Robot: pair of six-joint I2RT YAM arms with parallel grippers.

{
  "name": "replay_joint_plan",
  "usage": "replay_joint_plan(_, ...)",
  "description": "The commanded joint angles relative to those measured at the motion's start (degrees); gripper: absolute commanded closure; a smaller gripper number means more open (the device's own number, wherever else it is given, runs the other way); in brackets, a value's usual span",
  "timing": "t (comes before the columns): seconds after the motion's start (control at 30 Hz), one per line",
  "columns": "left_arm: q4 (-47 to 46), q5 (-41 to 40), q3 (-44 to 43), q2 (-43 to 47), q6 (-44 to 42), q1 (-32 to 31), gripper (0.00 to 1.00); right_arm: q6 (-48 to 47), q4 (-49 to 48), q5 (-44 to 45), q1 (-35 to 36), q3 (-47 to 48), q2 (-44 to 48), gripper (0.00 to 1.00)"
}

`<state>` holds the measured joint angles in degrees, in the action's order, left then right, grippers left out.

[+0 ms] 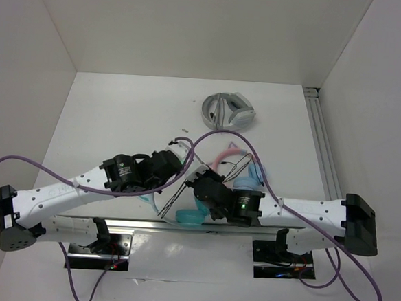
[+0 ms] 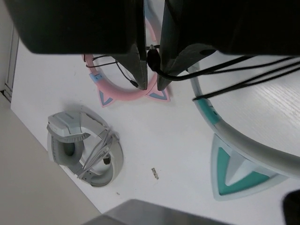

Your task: Wrap the headphones

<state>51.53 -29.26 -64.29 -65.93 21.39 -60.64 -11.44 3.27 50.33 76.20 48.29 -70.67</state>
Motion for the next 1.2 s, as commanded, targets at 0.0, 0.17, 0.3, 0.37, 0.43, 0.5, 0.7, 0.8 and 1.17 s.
replay_joint_plan(0.0,7.3,-1.8,-3.4,1.9,0.8,-1.9,1.0,2.1,-0.9,2.6,-3.7,0.9,-0.7,0.79)
replay_joint_plan(0.17,7.8,-0.9,-4.4,2.5,0.9,-1.9,1.0,2.6,-1.9,1.3,-6.3,0.9,-2.5,0.68)
replay_joint_plan(0.3,7.8,-0.3,-4.4,3.8,0.9,-1.9,1.0,3.3,-1.9,-1.0,-7.1,0.9,-3.9,0.67)
replay_joint_plan(0.37,7.3,1.4,-4.4,3.8,0.3,-1.9,1.0,3.8,-1.9,-1.7,-7.9,0.9,-4.5,0.64)
replay_joint_plan(0.43,7.3,2.2,-4.4,3.8,-0.2,-1.9,1.0,3.8,-1.9,-1.7,-8.4,0.9,-5.1,0.58)
replay_joint_plan(0.5,7.3,2.7,-3.9,3.8,-0.2,-1.9,1.0,4.3,-1.9,-2.2,-9.1,0.9,-5.1,0.55)
replay_joint_plan(0.7,6.2,3.8,-3.9,4.3,-0.8,-1.9,1.0,4.3,-3.2,-1.6,-9.6,0.4,-4.5,0.45)
replay_joint_plan(0.8,6.2,3.8,-3.9,4.3,-0.8,-1.9,1.0,4.3,-3.2,-2.4,-10.1,-0.1,-3.2,0.44)
replay_joint_plan(1.17,6.9,-0.1,-3.9,0.9,0.4,1.5,1.0,12.8,-3.2,-2.5,-17.3,-1.8,2.8,0.38)
